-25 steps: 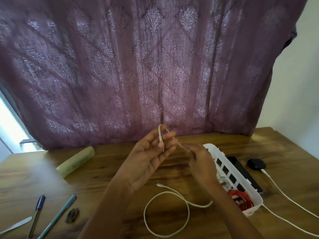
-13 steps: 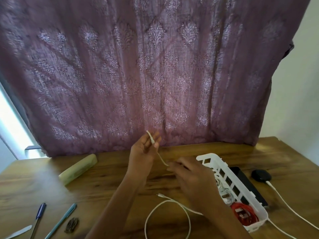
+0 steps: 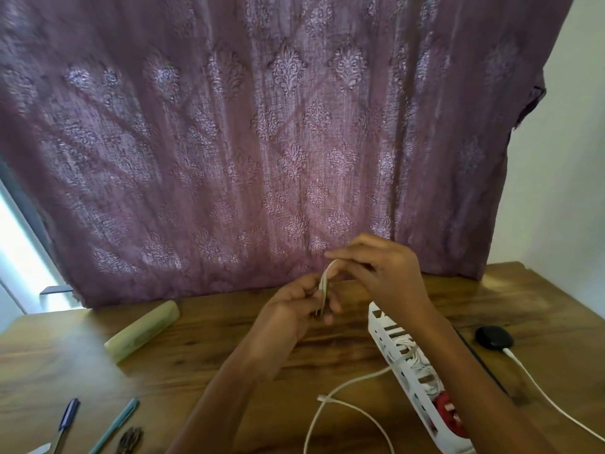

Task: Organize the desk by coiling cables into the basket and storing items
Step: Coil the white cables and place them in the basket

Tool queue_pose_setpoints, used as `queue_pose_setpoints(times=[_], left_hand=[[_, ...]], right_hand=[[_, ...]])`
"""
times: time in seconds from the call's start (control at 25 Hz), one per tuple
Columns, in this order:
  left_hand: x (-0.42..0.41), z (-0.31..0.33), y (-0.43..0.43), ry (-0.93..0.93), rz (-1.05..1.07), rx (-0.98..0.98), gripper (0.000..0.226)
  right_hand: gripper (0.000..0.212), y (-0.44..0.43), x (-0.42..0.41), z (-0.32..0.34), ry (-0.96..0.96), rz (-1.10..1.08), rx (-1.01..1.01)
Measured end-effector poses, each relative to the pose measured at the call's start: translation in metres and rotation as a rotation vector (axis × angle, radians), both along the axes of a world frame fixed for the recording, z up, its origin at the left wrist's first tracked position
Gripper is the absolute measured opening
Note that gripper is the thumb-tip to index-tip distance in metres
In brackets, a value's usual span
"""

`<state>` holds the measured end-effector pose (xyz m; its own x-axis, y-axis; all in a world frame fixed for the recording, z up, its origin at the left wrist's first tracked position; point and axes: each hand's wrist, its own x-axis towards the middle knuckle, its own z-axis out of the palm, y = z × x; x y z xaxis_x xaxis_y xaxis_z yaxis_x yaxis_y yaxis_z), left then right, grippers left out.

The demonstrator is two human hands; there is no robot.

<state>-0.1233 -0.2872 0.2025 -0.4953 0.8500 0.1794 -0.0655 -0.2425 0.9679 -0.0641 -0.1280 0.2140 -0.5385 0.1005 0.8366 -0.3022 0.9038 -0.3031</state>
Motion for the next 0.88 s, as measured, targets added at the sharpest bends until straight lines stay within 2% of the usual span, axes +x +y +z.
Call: queue_pose_setpoints(times=[0.16, 0.32, 0.56, 0.64, 0.72, 0.88], left_hand=[[-0.001, 0.015, -0.001, -0.113, -0.030, 0.075, 0.023], [-0.003, 0.017, 0.003, -0.169, 0.057, 0.134, 0.032], [-0.009, 0.025, 0.010, -0.346, 0.069, 0.296, 0.025], [-0.015, 0.029, 0.009, -0.346, 0.110, 0.347, 0.023], [-0.022, 0.031, 0.007, -0.303, 0.203, 0.366, 0.022], [-0.030, 0.020, 0.006, -0.119, 0.392, 0.305, 0.023]], right_hand=[[0.026, 0.002, -0.011, -0.009, -0.041, 0.078, -0.164], [0.027, -0.002, -0.022, -0.023, -0.066, 0.103, -0.329], [0.024, -0.035, -0.031, -0.063, -0.328, 0.147, -0.749], [0.025, -0.044, -0.026, -0.074, -0.443, 0.085, -0.687], [0.028, -0.053, -0.019, -0.086, -0.500, -0.011, -0.454], [0.041, -0.061, -0.008, -0.094, -0.323, -0.243, 0.009]])
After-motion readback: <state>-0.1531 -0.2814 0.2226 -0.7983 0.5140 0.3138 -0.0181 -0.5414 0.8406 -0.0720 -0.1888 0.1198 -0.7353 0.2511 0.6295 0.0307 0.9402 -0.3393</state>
